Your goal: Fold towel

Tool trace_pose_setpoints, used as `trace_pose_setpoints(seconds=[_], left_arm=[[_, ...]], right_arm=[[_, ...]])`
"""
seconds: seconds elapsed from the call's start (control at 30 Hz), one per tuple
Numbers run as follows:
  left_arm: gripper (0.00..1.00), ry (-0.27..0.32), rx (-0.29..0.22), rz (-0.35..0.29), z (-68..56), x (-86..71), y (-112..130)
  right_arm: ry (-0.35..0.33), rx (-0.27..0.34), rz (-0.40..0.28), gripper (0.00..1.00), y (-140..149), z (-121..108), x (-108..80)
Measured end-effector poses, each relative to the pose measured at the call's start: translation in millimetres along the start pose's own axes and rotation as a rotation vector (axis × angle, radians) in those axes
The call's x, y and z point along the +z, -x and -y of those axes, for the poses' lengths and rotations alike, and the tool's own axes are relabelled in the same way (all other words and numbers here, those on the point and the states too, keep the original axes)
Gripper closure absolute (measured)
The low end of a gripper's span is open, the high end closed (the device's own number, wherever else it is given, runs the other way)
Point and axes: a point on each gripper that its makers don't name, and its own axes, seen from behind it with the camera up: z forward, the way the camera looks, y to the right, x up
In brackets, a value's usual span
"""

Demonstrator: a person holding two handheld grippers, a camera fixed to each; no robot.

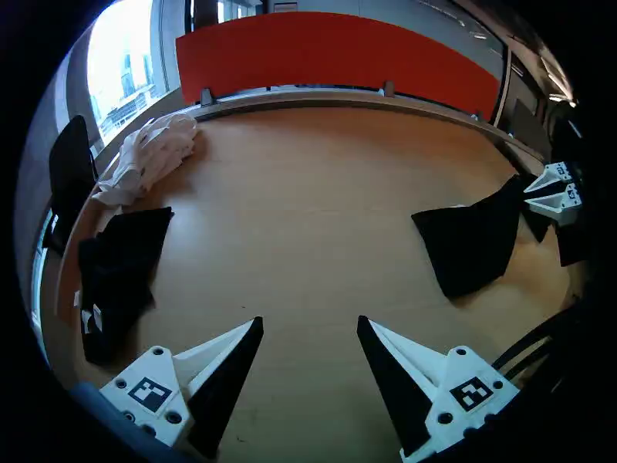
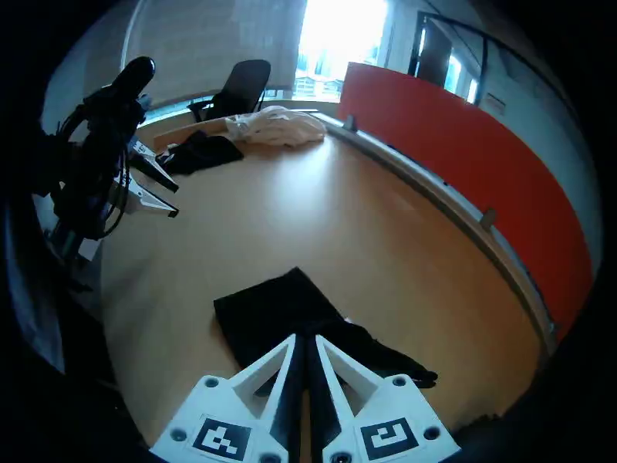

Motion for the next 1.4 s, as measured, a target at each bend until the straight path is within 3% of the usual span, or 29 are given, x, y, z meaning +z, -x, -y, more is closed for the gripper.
trace_pose_setpoints(seconds=[0.47, 0.97, 1.4], left_arm=[[0.1, -0.012, -0.023, -0.005, 7.7, -5.2, 1.1], [0.1, -0.046, -0.065, -0.005, 22.2, -15.8, 11.5], [0.1, -0.05, -0.067, -0.008, 25.0, -15.7, 9.2]], right_arm=[[-0.072, -0.056, 0.019, 0.96, -4.4, 21.0, 24.0], [-0.22, -0.148, 0.101, 0.96, 11.1, 68.1, 78.3], [-0.224, -0.128, 0.125, 0.95, 20.7, 68.1, 83.1]])
